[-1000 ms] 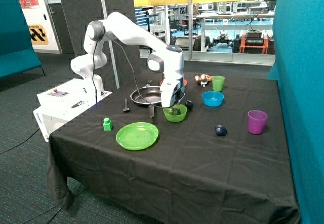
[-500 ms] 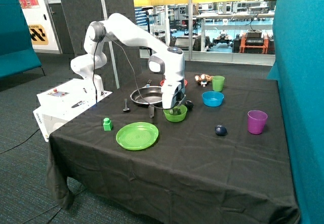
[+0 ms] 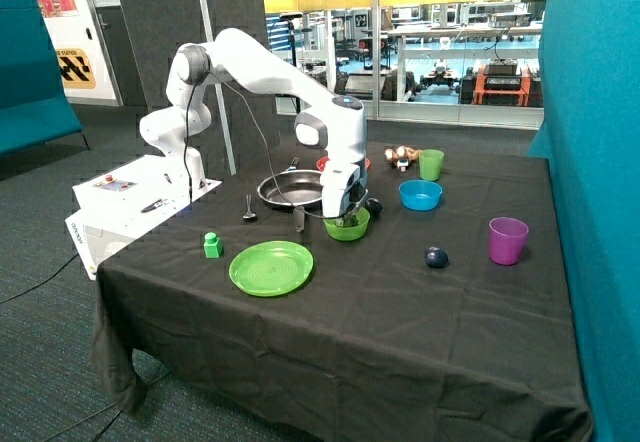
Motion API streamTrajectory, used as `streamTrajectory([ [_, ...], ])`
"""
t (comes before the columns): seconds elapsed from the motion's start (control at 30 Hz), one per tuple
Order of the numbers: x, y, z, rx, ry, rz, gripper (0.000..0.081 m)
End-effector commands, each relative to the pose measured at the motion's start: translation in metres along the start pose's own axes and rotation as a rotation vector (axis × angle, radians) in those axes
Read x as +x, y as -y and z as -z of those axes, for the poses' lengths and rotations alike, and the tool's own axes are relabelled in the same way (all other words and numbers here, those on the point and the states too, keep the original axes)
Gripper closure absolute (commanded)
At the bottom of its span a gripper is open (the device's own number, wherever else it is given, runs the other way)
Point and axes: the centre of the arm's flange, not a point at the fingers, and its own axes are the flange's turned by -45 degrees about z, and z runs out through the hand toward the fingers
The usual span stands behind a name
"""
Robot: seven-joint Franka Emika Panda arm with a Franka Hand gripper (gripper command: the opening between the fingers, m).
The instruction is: Cook the capsicum and place it on a plate
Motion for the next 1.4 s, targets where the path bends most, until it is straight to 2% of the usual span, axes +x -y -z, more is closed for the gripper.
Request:
streamTrajectory([
  [0.0, 0.000, -0.001, -0.006, -0.0009, -0.0032, 0.000, 0.0190],
  [0.73, 0.002, -0.003, -0.012, -0.0009, -0.0032, -0.001, 0.0211],
  [0.83, 0.001, -0.004, -0.013, -0.0009, -0.0032, -0.004, 0.0268],
  [0.87, 0.000, -0.004, -0.014, -0.0009, -0.0032, -0.009, 0.0390],
  [0.9, 0.000, -0.004, -0.015, -0.0008, -0.0032, -0.016, 0.0599],
  [0.93, -0.001, -0.004, -0.015, -0.0008, -0.0032, -0.020, 0.0704],
  [0.97, -0.001, -0.004, -0.016, -0.0008, -0.0032, -0.021, 0.0756],
  [1.07, -0.001, -0.004, -0.016, -0.0008, -0.0032, -0.020, 0.0801],
  [1.37, -0.001, -0.001, -0.016, -0.0008, -0.0032, -0.015, 0.0808],
])
